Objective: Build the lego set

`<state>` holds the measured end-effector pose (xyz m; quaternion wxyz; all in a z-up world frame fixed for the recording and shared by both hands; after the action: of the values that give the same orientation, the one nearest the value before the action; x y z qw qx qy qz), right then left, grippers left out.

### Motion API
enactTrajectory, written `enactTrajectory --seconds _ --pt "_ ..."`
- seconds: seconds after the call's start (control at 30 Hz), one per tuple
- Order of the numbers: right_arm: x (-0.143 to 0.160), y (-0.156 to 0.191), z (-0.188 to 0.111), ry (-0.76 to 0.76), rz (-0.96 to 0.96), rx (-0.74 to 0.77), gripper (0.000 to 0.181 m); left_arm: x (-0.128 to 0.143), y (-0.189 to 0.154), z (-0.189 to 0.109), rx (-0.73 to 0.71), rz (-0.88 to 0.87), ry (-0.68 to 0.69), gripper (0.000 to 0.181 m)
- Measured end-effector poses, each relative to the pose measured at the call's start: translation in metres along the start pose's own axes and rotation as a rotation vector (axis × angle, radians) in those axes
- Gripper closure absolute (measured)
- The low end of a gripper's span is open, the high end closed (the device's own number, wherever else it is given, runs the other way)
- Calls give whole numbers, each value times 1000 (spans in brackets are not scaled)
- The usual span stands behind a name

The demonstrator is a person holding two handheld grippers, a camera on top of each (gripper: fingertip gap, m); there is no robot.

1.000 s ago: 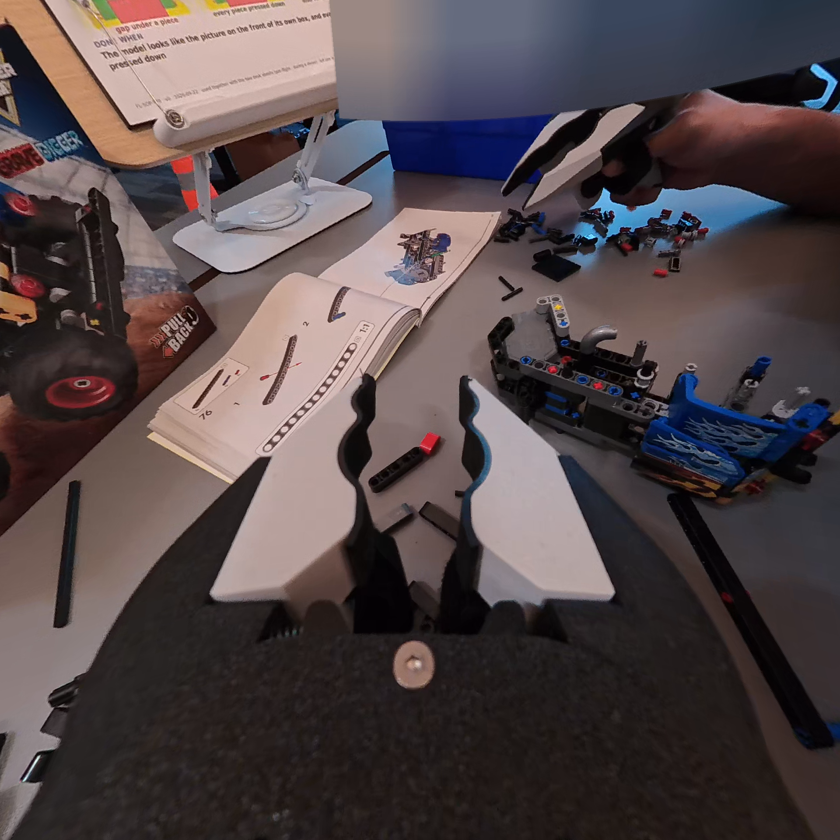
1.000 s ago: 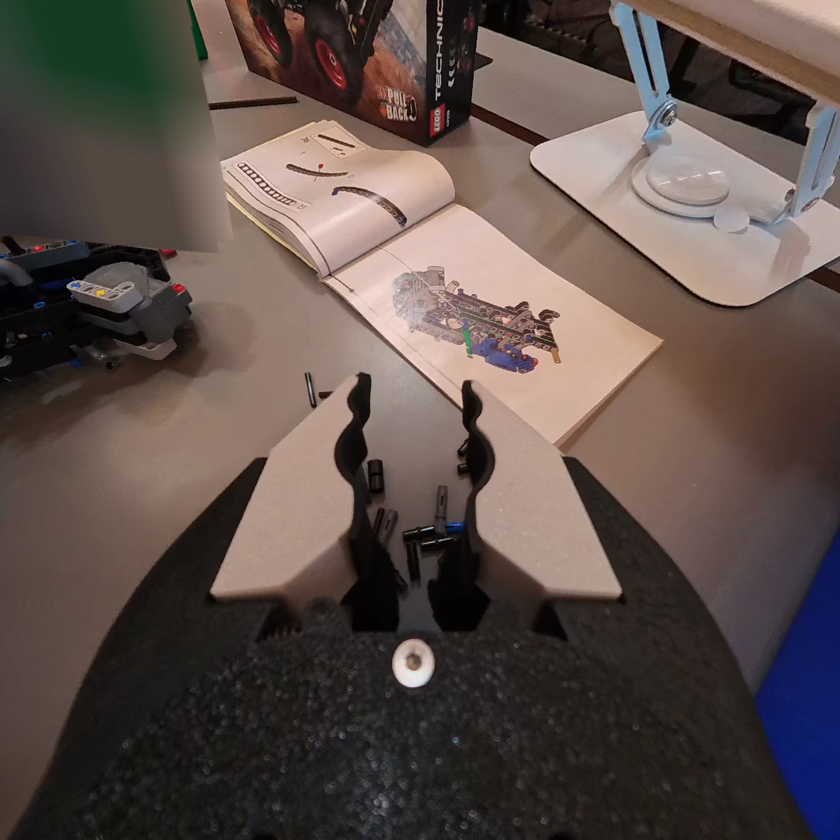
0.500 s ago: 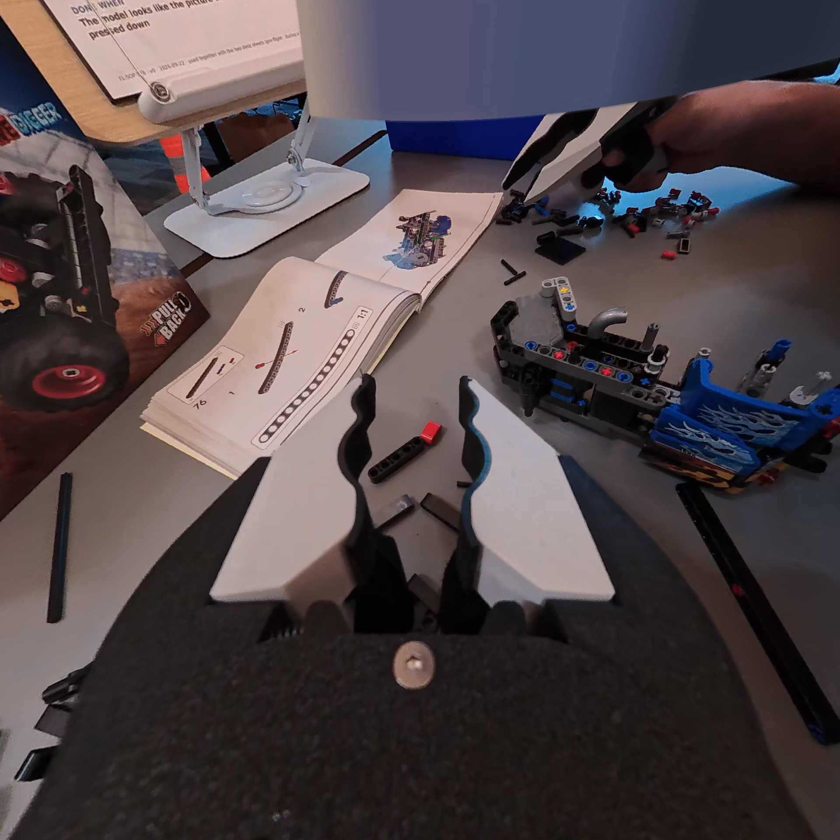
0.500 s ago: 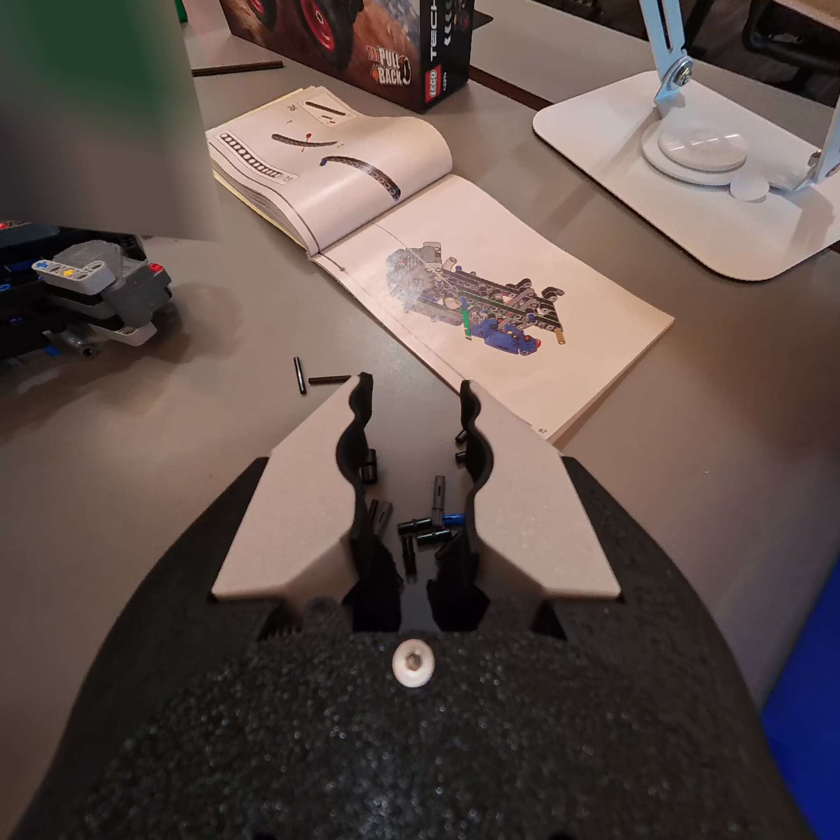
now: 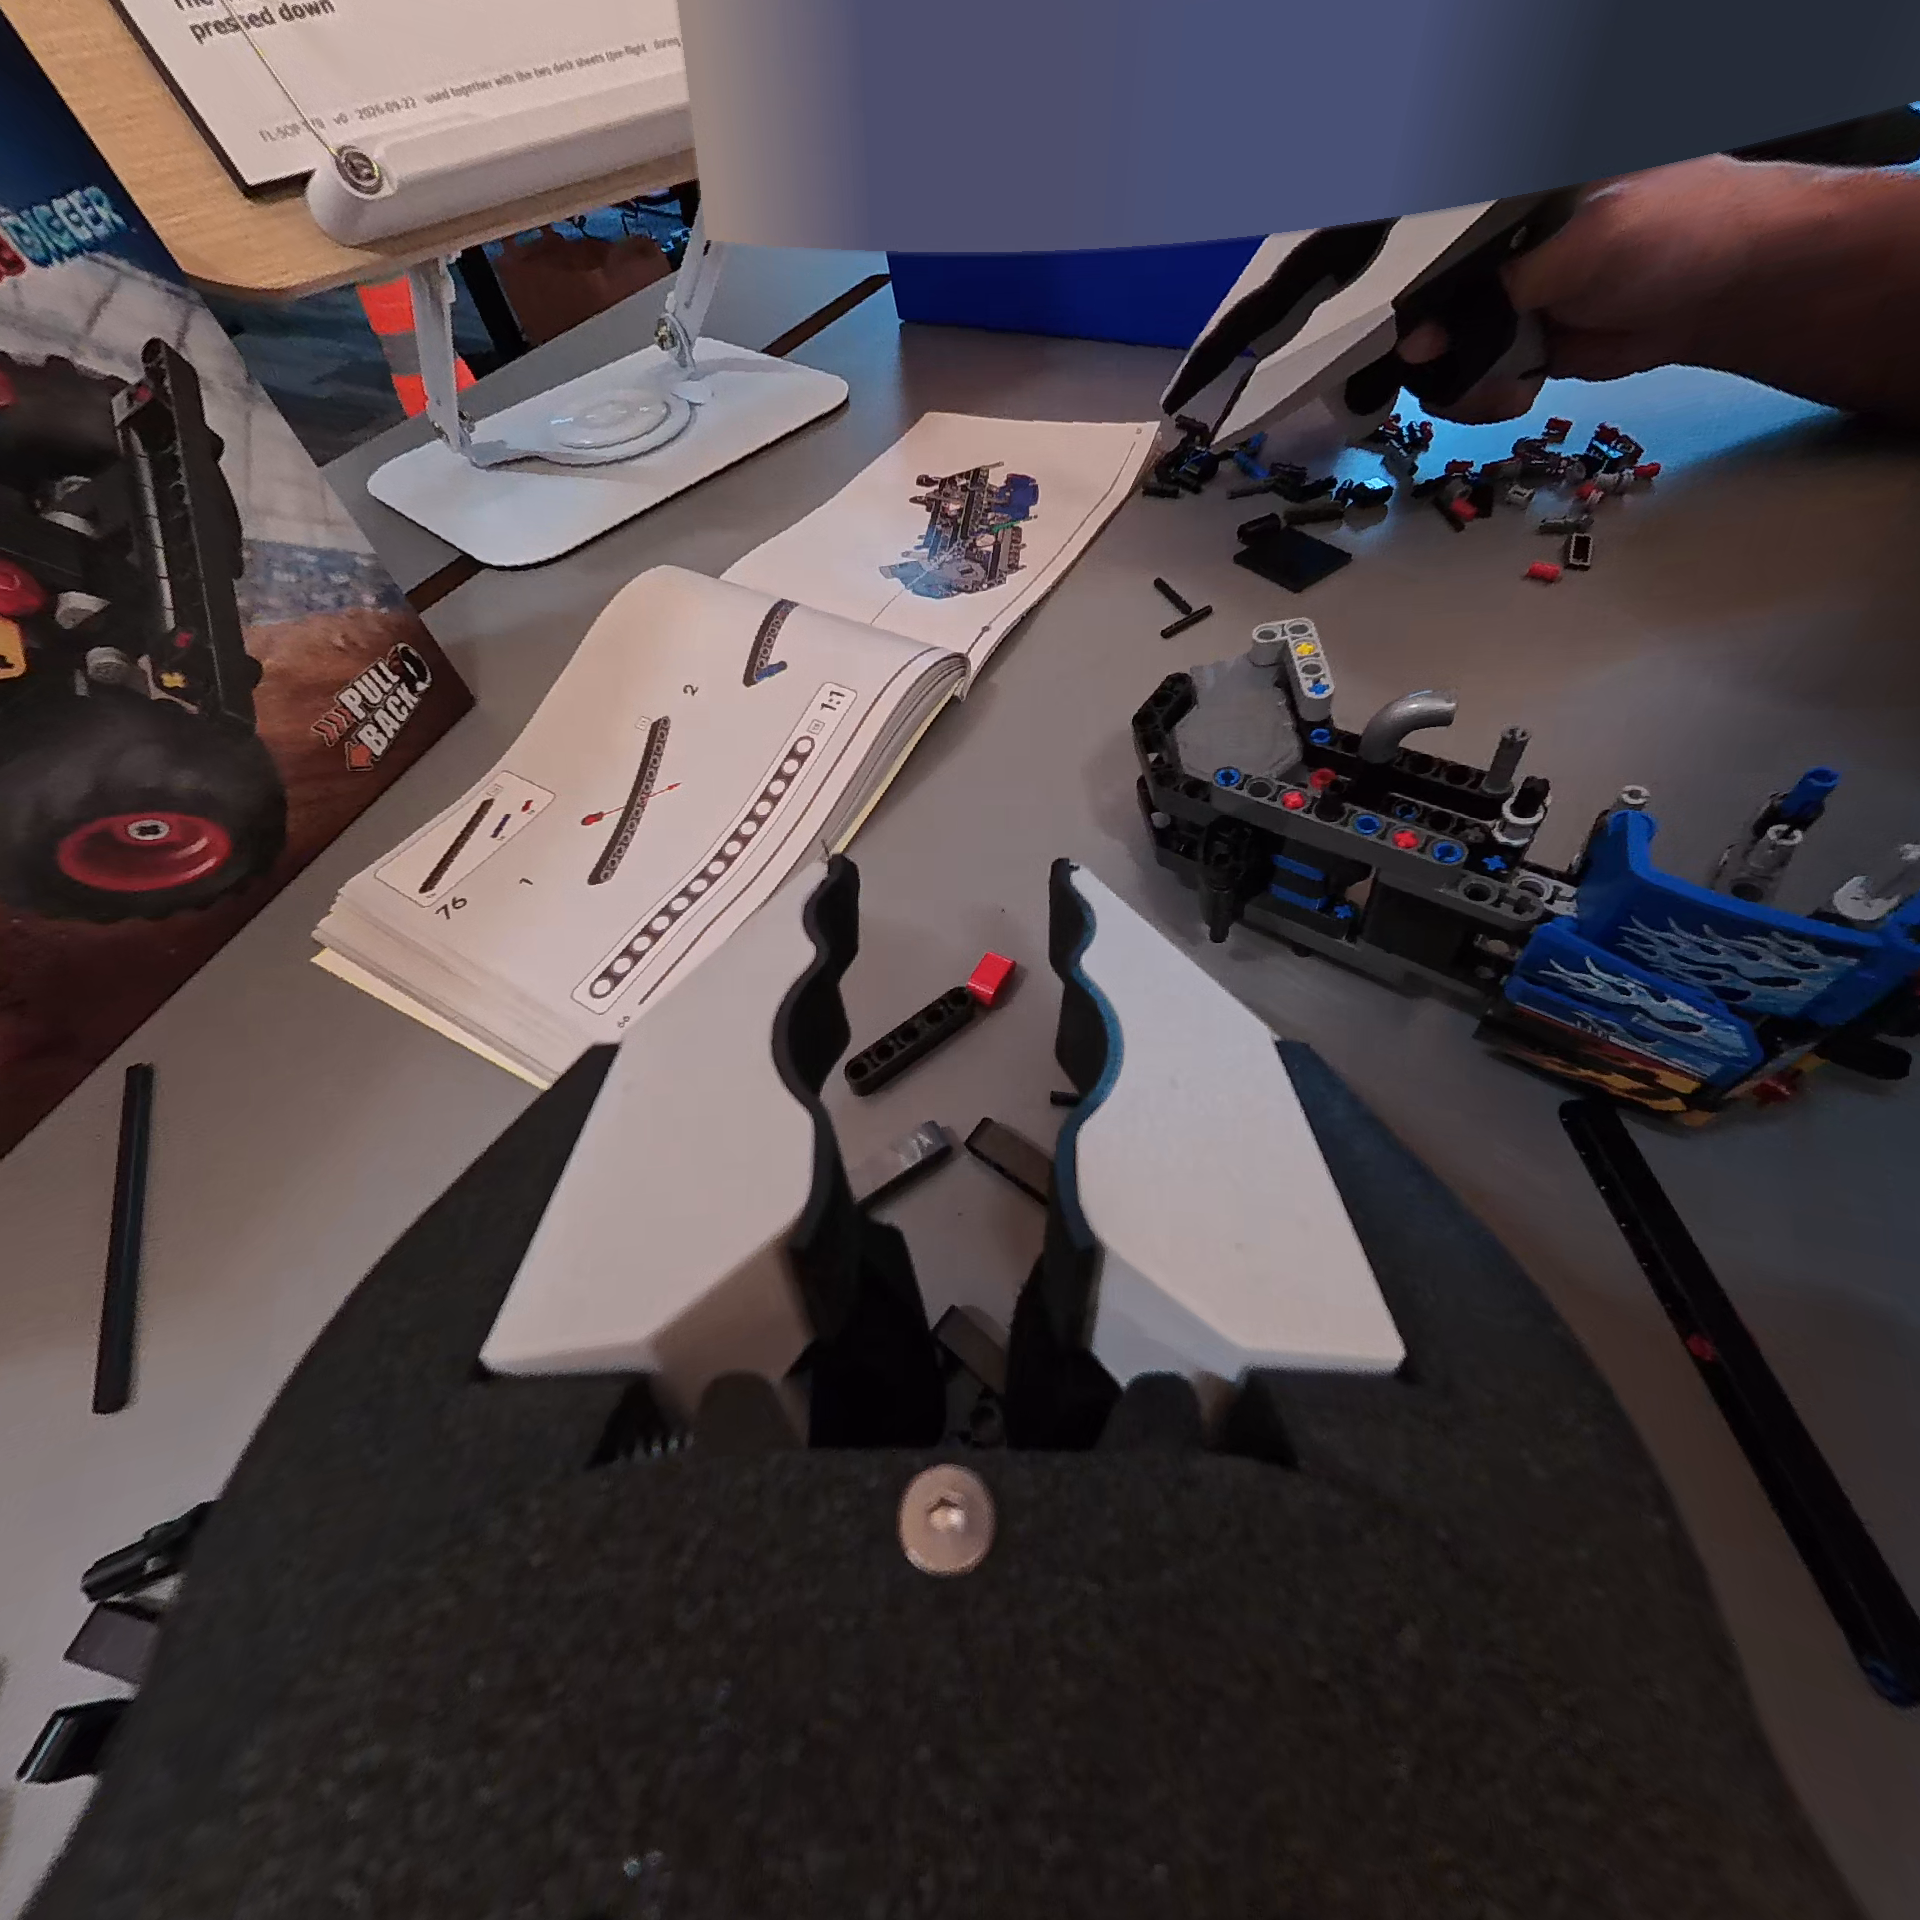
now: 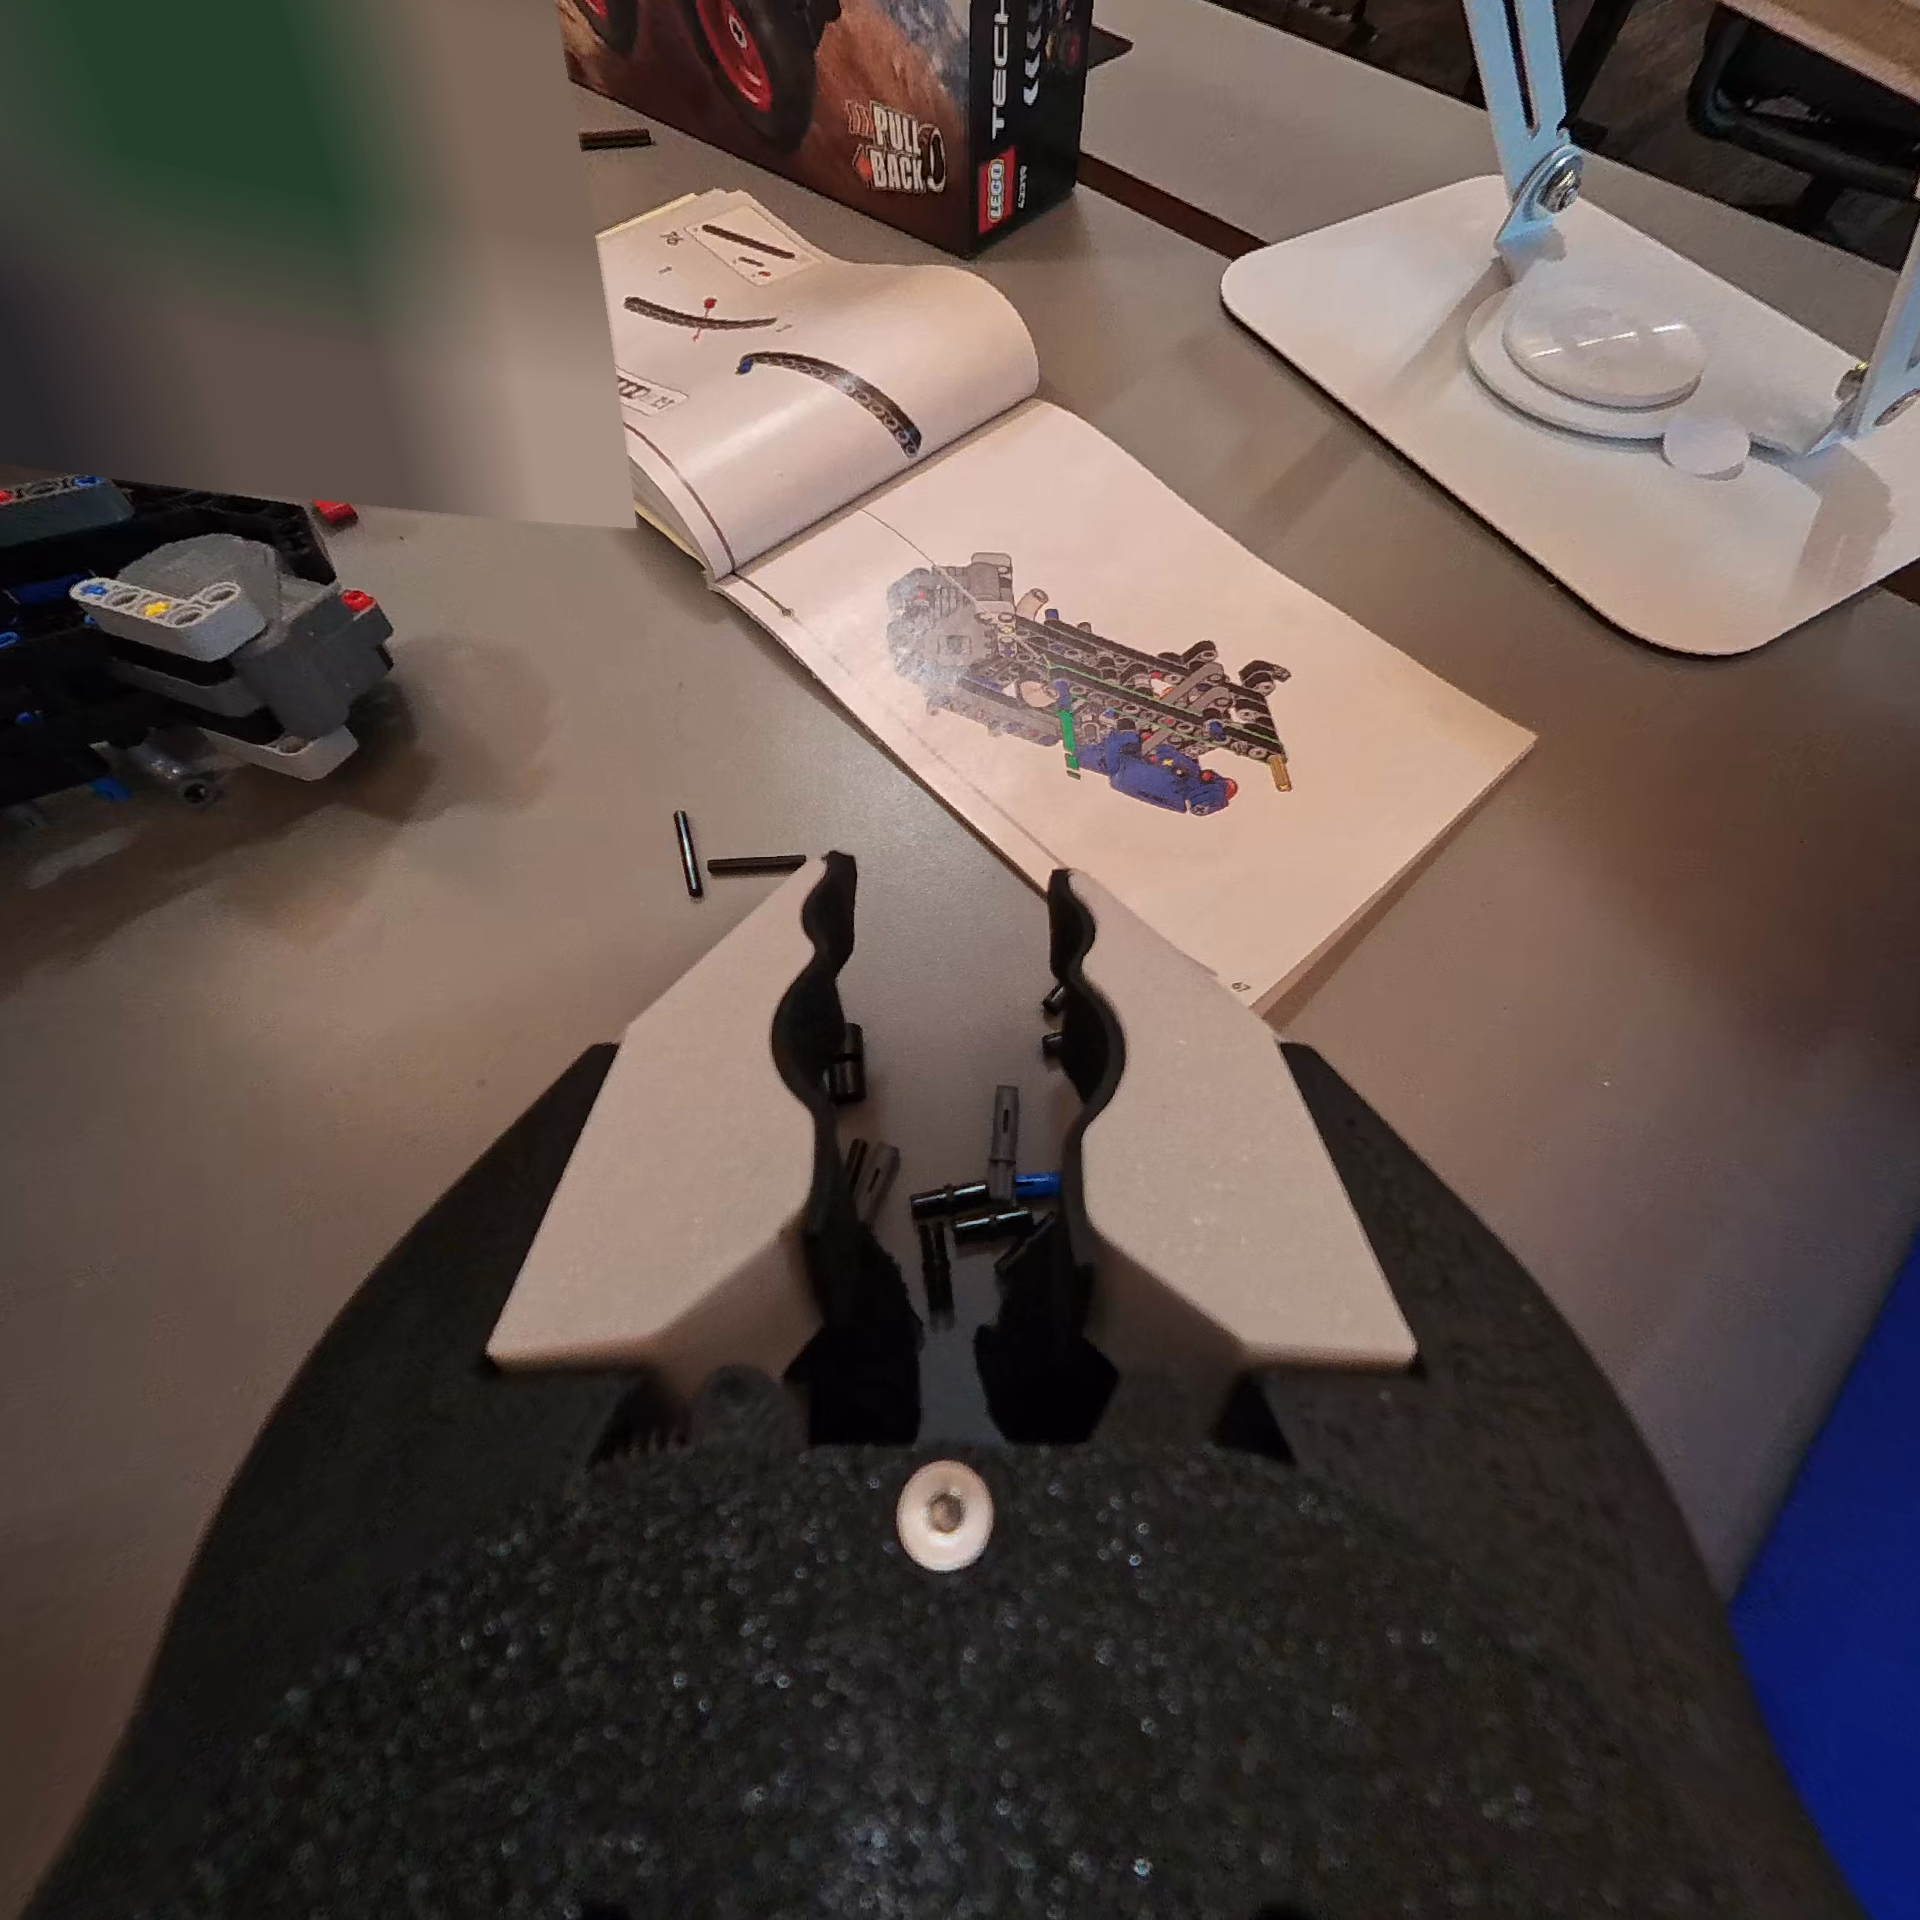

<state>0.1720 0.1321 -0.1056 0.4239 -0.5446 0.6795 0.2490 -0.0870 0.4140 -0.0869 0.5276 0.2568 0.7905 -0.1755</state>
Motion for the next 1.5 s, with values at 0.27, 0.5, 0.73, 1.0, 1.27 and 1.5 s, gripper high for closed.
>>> enactTrajectory --seconds 0.27,0.5,0.73,1.0,1.27,1.5 --pt "0 0 0 -3 3 1 144 1 -1 0 -2 6 8 146" --pt "0 -1 0 -8 -1 10 145 1 -1 1 -1 8 16 146" --pt "-1 0 -1 -13 -6 9 145 3 0 2 -1 3 18 146" --pt "-1 0 -1 -13 -7 10 146 3 1 2 -2 4 22 146" --pt "-1 0 -1 -13 -13 11 146 3 1 2 -1 3 24 147" --pt "-1 1 -1 -13 -16 12 146 3 1 2 -1 5 23 147"
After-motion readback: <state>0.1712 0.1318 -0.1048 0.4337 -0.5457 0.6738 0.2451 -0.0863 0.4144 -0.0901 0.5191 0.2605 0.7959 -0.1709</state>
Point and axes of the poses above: each gripper's, where its closed fingertips meet, z out along the fingers, x out of its underside, y = z × x across the jaws, the point moved 9 cm from there along -z, back along the fingers, and after that the axes turned 13 degrees about x, right-handed, at the moved point
